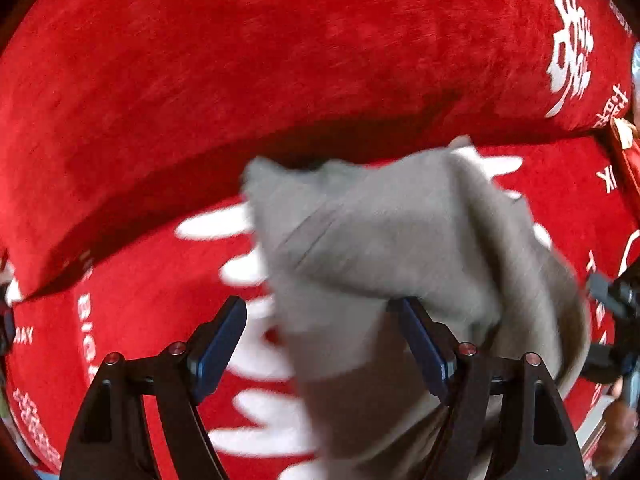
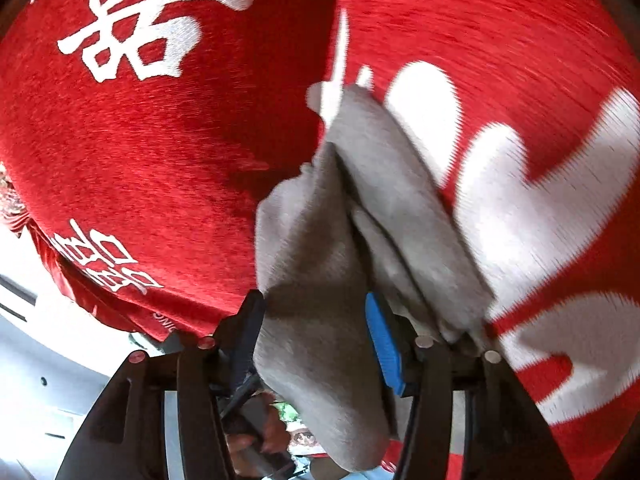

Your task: Fold small clothes

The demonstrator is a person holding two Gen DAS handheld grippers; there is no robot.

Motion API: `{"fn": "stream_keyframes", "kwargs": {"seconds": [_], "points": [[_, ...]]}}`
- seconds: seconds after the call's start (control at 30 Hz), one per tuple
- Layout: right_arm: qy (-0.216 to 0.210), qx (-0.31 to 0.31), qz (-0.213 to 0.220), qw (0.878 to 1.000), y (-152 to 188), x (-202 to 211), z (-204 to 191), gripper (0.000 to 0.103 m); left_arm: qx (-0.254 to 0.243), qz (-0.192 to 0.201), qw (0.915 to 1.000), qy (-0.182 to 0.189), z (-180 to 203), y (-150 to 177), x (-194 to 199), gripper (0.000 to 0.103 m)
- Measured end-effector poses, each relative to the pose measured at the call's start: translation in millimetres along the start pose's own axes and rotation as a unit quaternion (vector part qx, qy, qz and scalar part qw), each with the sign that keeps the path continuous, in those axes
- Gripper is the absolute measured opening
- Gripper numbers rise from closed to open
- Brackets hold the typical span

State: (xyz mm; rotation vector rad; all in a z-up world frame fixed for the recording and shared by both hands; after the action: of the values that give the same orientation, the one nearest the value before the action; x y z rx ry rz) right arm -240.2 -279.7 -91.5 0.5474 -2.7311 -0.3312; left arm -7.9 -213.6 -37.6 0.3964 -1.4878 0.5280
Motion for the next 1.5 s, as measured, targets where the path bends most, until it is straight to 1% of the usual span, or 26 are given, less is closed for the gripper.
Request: {"fn": "stream_keyframes", "kwargs": {"seconds": [0.1, 0.17, 0.23, 0.27, 0.33, 0.4, 0.5, 0.57, 0.6, 0.63, 0.7, 0.8, 0.87, 0.97, 1.0, 1.03, 1.1, 1.2, 1.23, 1.3, 1.33, 1.37, 1.4, 1.43, 1.47, 1.5], "points": [[0.007, 0.009, -0.01, 1.0, 2.4, -3.2, -0.8, 0.058, -0.014, 0.011, 0.9992, 0.034, 31.7, -22.4, 3.5, 0.08], [0.01, 0.006, -0.012, 1.0, 10.0, -5.6, -5.4, 0.058, -0.032, 0.024, 0.9967, 0.071, 56.6, -34.6, 12.2, 0.08], [0.002, -0.006, -0.009, 1.0, 14.3, 0.3, 2.2, 0.058, -0.044, 0.042, 0.9922, 0.109, 73.5, -40.2, 28.8, 0.08], [-0.001, -0.012, -0.009, 1.0, 16.6, 3.4, 6.1, 0.058, -0.047, 0.05, 0.9915, 0.111, 75.4, -41.2, 35.3, 0.08], [-0.003, -0.02, -0.01, 1.0, 23.0, 6.3, 10.5, 0.058, -0.052, 0.065, 0.9924, 0.091, 69.1, -37.5, 46.9, 0.08], [0.0, -0.019, -0.014, 1.0, 27.9, 7.3, 12.6, 0.059, -0.05, 0.071, 0.9946, 0.058, 48.0, -26.5, 52.0, 0.08], [0.001, -0.008, -0.02, 1.0, 32.4, 1.0, 5.7, 0.059, -0.023, 0.044, 0.9987, 0.013, -0.9, 1.9, 40.2, 0.08], [-0.001, 0.002, -0.023, 1.0, 31.9, -5.1, 0.2, 0.059, -0.004, 0.006, 0.9999, -0.01, -33.6, 27.7, 24.1, 0.08], [-0.003, 0.005, -0.025, 1.0, 31.2, -8.7, -1.9, 0.059, 0.004, -0.011, 0.9999, -0.012, -43.1, 38.9, 17.0, 0.08], [-0.004, 0.006, -0.027, 1.0, 30.7, -11.2, -2.3, 0.059, 0.012, -0.027, 0.9996, -0.004, -49.4, 52.4, 10.7, 0.08], [-0.003, 0.007, -0.031, 0.999, 30.4, -16.3, -2.9, 0.059, 0.011, -0.027, 0.9995, 0.012, -43.9, 66.6, 9.3, 0.08], [0.008, 0.003, -0.034, 0.999, 31.4, -18.8, -1.5, 0.059, -0.028, -0.016, 0.9992, 0.024, -13.7, 75.0, 14.5, 0.08], [0.016, 0.002, -0.033, 0.999, 31.7, -16.8, -1.9, 0.059, -0.065, -0.01, 0.9971, 0.039, 16.8, 77.6, 16.9, 0.08], [0.032, 0.004, -0.029, 0.999, 31.2, -13.5, -5.6, 0.061, -0.117, -0.01, 0.9903, 0.074, 64.5, 77.9, 21.7, 0.08], [0.036, 0.006, -0.029, 0.999, 30.5, -11.6, -6.3, 0.065, -0.132, -0.011, 0.9877, 0.083, 74.6, 81.4, 24.1, 0.08], [0.04, 0.008, -0.029, 0.999, 29.8, -10.2, -7.1, 0.066, -0.15, -0.011, 0.9842, 0.094, 85.0, 86.5, 27.1, 0.08], [0.05, 0.013, -0.032, 0.998, 27.8, -9.1, -9.5, 0.066, -0.16, -0.007, 0.9819, 0.102, 90.5, 93.7, 35.3, 0.08], [0.069, 0.027, -0.038, 0.997, 23.6, -10.9, -14.1, 0.066, -0.126, 0.011, 0.9883, 0.085, 68.4, 93.8, 44.8, 0.08], [0.091, 0.036, -0.042, 0.994, 20.9, -14.0, -15.8, 0.066, -0.096, 0.018, 0.9928, 0.068, 51.0, 91.1, 46.9, 0.08], [0.139, 0.054, -0.047, 0.988, 16.5, -20.8, -18.6, 0.065, -0.056, 0.026, 0.9967, 0.052, 25.6, 86.2, 49.2, 0.08], [0.177, 0.067, -0.05, 0.981, 13.7, -25.9, -19.6, 0.06, -0.028, 0.031, 0.9984, 0.04, 7.7, 81.1, 51.2, 0.08], [0.21, 0.079, -0.053, 0.973, 11.8, -30.4, -21.1, 0.028, -0.012, 0.031, 0.9989, 0.034, -4.5, 78.8, 50.3, 0.08], [0.245, 0.1, -0.054, 0.963, 10.7, -35.2, -26.2, 0.014, 0.002, 0.03, 0.9991, 0.03, -20.0, 79.1, 47.9, 0.08], [0.26, 0.128, -0.05, 0.956, 11.7, -38.1, -35.8, 0.014, 0.017, 0.026, 0.9992, 0.023, -32.6, 77.3, 45.0, 0.08], [0.257, 0.159, -0.045, 0.952, 14.5, -39.6, -48.4, 0.014, 0.021, 0.025, 0.9993, 0.019, -36.2, 78.1, 42.1, 0.08], [0.244, 0.187, -0.036, 0.951, 17.8, -38.1, -60.8, 0.014, 0.022, 0.024, 0.9994, 0.015, -40.4, 77.5, 37.3, 0.08]]}}
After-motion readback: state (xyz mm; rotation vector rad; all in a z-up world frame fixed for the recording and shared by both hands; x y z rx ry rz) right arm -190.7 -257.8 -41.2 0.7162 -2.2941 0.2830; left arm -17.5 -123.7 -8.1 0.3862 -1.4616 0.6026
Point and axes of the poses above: each gripper's, at about its wrist camera, not at the fingertips, and x roughly against the way its jaws point, z to its right, y to its underside, the point moved 7 cm from there along -x, roughly the way its jaws point, and after that the axes turned 11 degrees about -z, right-handed, at the moved point
